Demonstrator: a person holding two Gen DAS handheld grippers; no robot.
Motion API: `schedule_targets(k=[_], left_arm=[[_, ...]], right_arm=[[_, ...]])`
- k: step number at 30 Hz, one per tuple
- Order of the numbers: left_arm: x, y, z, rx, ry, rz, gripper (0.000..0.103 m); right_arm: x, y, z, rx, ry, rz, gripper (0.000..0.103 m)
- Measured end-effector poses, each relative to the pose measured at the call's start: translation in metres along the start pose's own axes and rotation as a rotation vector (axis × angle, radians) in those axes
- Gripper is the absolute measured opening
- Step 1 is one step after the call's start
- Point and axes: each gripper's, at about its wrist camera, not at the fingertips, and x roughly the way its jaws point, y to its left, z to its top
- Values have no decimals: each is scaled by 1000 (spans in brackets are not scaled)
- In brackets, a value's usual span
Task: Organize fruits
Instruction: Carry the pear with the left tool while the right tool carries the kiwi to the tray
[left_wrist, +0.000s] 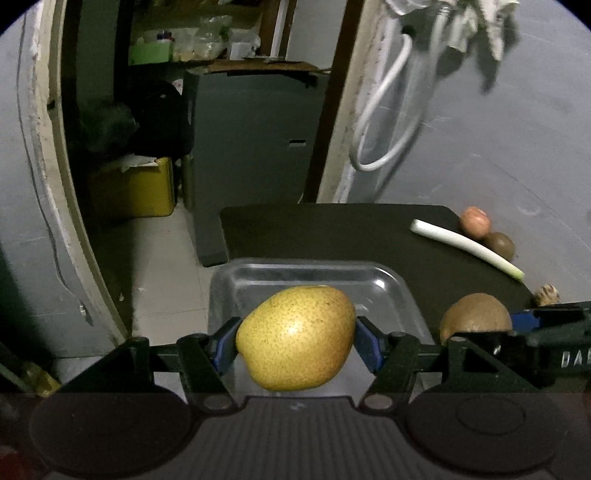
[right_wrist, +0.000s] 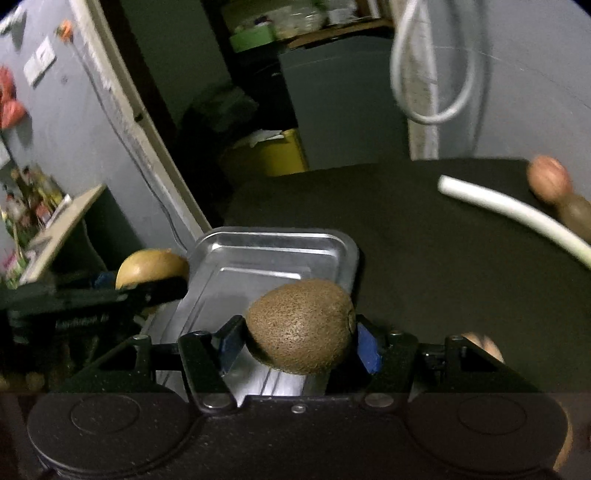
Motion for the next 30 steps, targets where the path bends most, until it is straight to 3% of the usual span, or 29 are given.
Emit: schedule_targets(k=[7,15,25,28,30], left_arm=[[45,16,23,11,33,-26,69],[64,22,22,13,68,-19,69],[73,19,18,34,93,-20,70],[74,19,21,16,105,-18,70],[71,19,22,15,101,-15,76]], right_arm=[[52,17,25,-162,20,-53,64],[79,30,22,-293,45,-86,64],[85,30,11,-322,47,-94,65],[79,30,10,-312,28,-102,72],[72,28,9,-300,13,-96,77]])
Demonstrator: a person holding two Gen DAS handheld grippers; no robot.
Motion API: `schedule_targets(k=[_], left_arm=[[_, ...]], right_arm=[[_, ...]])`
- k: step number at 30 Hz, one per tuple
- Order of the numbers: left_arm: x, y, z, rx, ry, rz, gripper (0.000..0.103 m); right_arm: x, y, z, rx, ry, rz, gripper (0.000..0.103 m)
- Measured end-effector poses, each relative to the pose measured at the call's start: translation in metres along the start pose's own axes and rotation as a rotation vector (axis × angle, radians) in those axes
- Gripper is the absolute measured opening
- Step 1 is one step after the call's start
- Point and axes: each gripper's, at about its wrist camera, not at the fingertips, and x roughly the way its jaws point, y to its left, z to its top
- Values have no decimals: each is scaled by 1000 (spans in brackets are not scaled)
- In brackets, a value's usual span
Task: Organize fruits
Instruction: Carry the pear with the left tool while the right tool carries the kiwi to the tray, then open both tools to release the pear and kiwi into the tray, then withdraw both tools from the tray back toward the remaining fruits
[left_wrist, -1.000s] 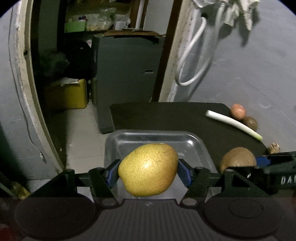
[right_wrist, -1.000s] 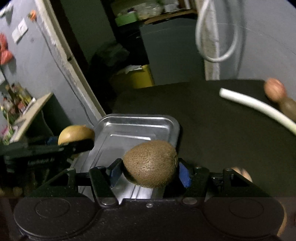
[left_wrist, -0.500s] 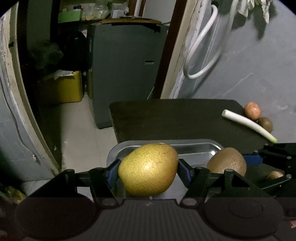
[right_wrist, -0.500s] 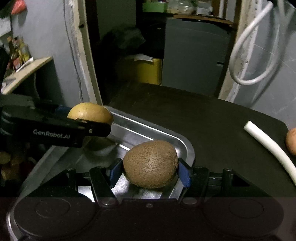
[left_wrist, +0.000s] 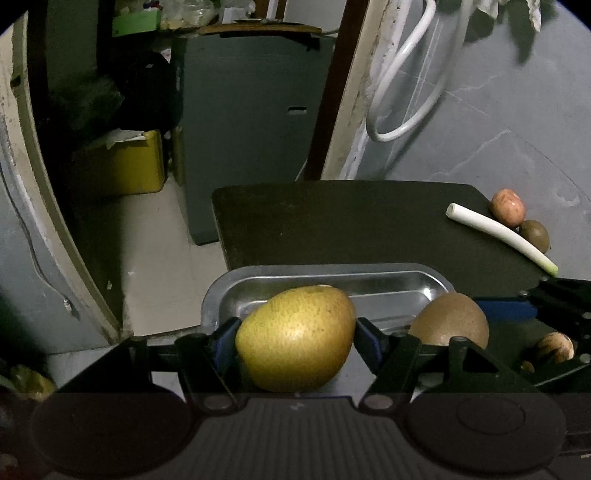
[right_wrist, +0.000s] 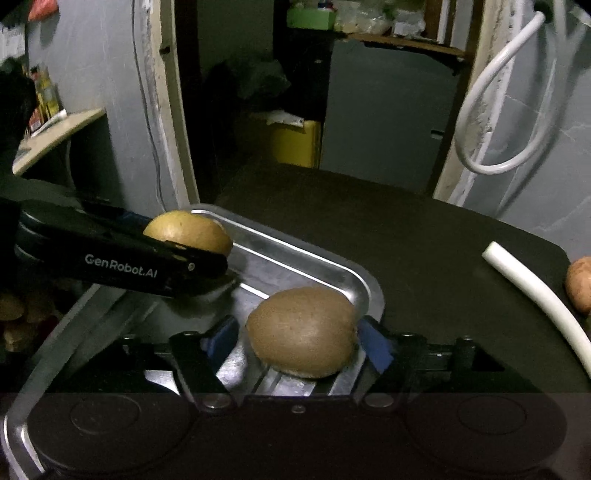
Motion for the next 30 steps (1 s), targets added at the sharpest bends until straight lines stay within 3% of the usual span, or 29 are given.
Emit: schedule_targets(k=[11,22,30], left_arm=[[-41,-13,-2,-61,-86,4,100],[-92,-64,-36,-12,-139,-34,102],[-117,-109,-75,56,-111,-67,102]], right_arm=[[-71,-30,-25,132,-114,-20,93],[-159,-41,-86,174,-193,-105,102],[-205,-41,-136,206,-195,-146,102]])
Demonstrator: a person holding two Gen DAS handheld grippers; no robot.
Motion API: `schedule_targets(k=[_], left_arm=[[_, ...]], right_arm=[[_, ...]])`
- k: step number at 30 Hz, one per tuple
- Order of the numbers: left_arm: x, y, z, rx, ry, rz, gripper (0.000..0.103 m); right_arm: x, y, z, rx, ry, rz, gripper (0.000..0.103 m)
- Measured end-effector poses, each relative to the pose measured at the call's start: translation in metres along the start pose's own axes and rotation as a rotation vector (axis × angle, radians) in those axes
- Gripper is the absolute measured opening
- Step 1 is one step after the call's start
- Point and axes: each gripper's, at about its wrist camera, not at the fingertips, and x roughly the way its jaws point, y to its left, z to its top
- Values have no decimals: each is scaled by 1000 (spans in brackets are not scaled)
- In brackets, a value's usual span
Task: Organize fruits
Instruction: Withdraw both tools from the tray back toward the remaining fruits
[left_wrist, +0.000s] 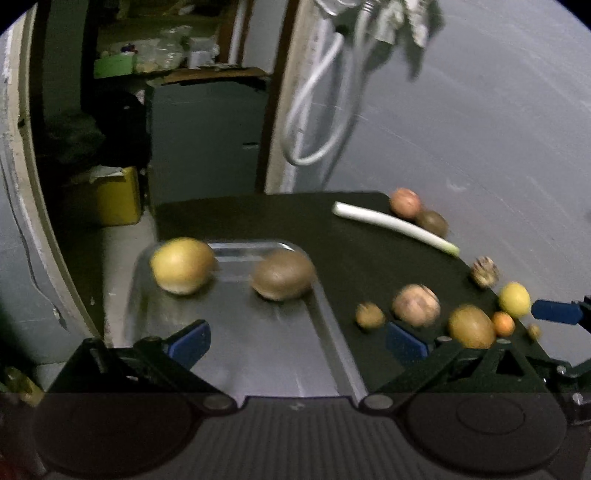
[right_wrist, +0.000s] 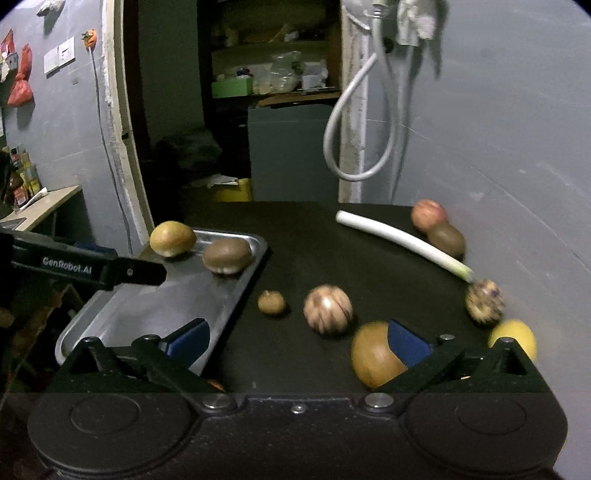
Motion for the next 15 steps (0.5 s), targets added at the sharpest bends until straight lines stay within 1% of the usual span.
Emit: schedule_targets(k=[4,8,15], left_arm=[[-9,-20,-18,-3,41,-27,102],[-14,-35,-35,-7,80,-35,102],[-22,-61,-62,53,131,-39,102]], right_arm=[[-24,-9,-22,14,3,-17,102],[-44,-18,-46,12,15,-41,102],[-63,-33,-89,72,59,-83,102]])
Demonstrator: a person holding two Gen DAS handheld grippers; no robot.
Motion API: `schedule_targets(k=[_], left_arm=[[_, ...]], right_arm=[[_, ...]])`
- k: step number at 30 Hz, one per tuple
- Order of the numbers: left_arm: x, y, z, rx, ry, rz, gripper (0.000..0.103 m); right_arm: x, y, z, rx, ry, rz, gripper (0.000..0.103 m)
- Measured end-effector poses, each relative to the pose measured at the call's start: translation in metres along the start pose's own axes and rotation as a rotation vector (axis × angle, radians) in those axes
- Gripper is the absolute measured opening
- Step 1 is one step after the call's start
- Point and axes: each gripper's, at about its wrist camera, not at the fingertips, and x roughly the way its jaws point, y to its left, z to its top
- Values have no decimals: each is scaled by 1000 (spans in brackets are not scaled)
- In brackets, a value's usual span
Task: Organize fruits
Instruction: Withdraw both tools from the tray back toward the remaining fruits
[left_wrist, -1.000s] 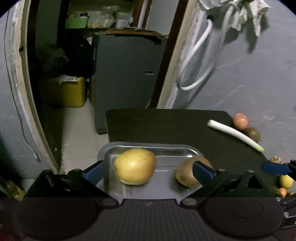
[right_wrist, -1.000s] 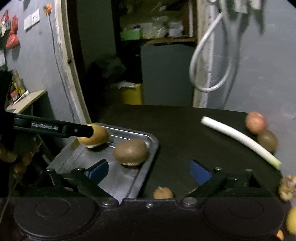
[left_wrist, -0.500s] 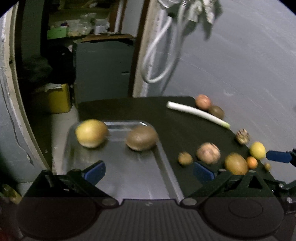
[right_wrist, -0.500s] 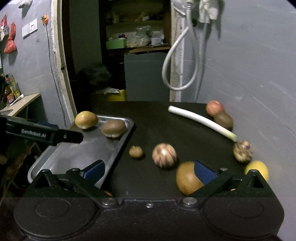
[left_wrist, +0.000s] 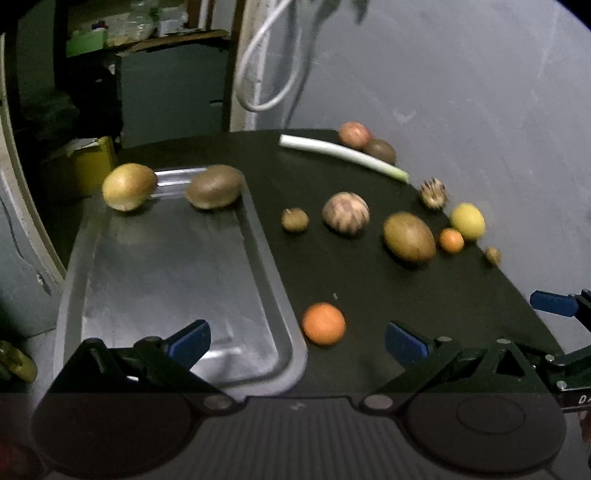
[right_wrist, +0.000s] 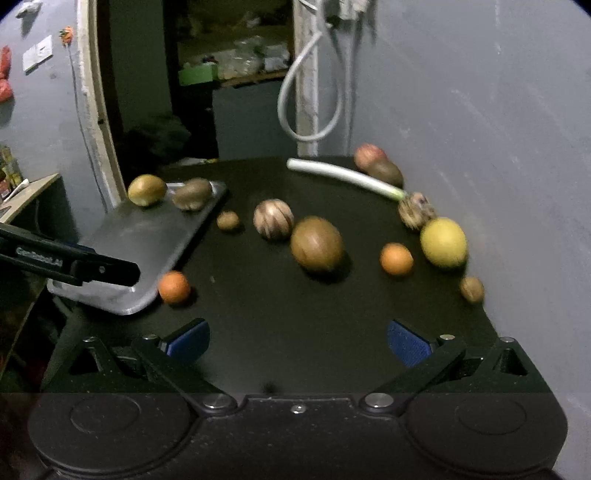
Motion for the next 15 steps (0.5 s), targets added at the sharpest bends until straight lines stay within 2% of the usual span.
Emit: schedule_targets(k=[7,15], left_arm=[[2,-23,-21,72,49,18,102],[2,-36,-32,95,72,38,102]], right_arm=[[-8,-3,-33,6,29,-5,102],[-9,-12,-45,33,30,6,102]])
